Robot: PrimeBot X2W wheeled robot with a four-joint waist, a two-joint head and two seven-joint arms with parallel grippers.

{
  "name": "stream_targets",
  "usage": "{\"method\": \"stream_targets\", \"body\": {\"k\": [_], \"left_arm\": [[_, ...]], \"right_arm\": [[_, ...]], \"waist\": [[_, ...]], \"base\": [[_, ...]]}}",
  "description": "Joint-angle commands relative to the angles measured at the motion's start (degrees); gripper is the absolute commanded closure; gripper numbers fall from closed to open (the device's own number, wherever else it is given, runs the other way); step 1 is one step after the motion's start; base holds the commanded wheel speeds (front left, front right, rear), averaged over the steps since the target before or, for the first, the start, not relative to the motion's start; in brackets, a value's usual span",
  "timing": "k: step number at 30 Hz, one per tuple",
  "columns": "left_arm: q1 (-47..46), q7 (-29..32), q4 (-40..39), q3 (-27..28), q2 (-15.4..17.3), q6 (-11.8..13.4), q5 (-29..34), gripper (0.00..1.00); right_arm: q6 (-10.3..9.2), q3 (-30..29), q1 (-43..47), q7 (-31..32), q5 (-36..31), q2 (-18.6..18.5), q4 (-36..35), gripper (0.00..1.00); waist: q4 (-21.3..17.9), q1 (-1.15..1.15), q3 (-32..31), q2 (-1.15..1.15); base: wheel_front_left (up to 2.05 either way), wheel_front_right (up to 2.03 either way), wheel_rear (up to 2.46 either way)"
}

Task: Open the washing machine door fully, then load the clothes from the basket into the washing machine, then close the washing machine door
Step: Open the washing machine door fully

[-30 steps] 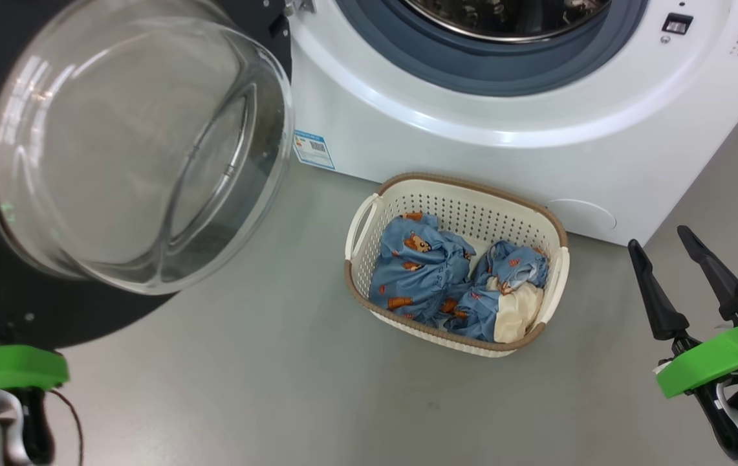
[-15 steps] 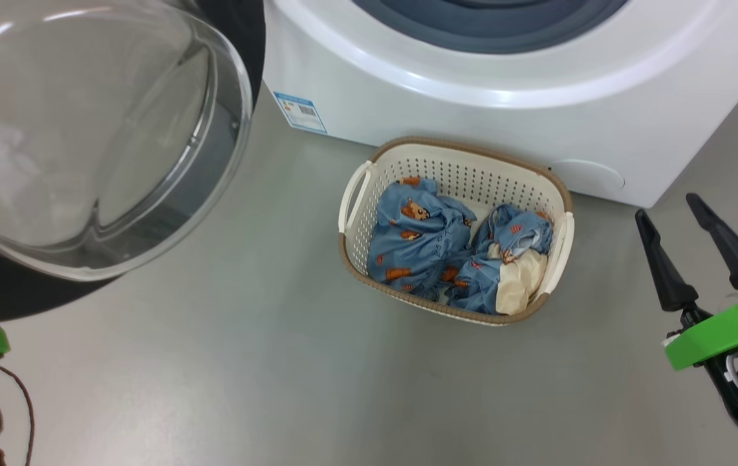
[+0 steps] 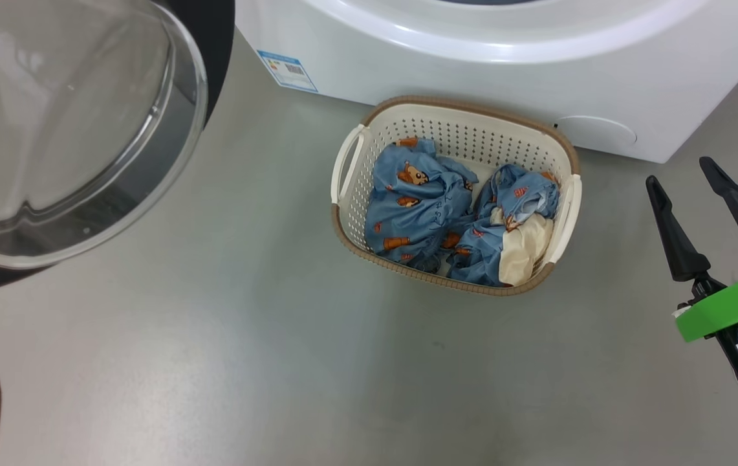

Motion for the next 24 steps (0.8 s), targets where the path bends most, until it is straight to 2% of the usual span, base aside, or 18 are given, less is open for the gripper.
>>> {"method": "stream_targets", "body": {"k": [1,8,13,24], "left_arm": [[-1.19,-0.3,-0.38,2.18,4.72,-0.1,0.96,1.0],[-2.45,-0.3,1.29,3.44,4.97,-0.91,2.74,1.0],[-2.49,-0.3,2.17,4.25,4.81,-2.45,3.74,1.0],[3.69,-0.3,-3.29,6.76,1.08,-6.27,5.93,1.0]], "right_arm": [[0.25,1.27,-0.19,-0.52,-0.98,-1.01,-1.28,0.0],[0.25,1.64,-0.67,-0.52,-0.8,-1.03,-0.87,0.0],[0.25,1.69,-0.4,-0.52,-0.62,-0.38,-0.49,0.0],[0.25,0.86,2.38,-0.52,-0.24,1.94,0.11,0.0]], "waist": [[-0.12,0.0,0.5,0.0],[-0.27,0.0,0.32,0.0],[-0.41,0.0,-1.39,0.0],[-0.24,0.0,-7.78,0.0]], "base": [[0.0,0.0,0.0],[0.0,0.0,0.0],[0.0,0.0,0.0],[0.0,0.0,0.0]]}}
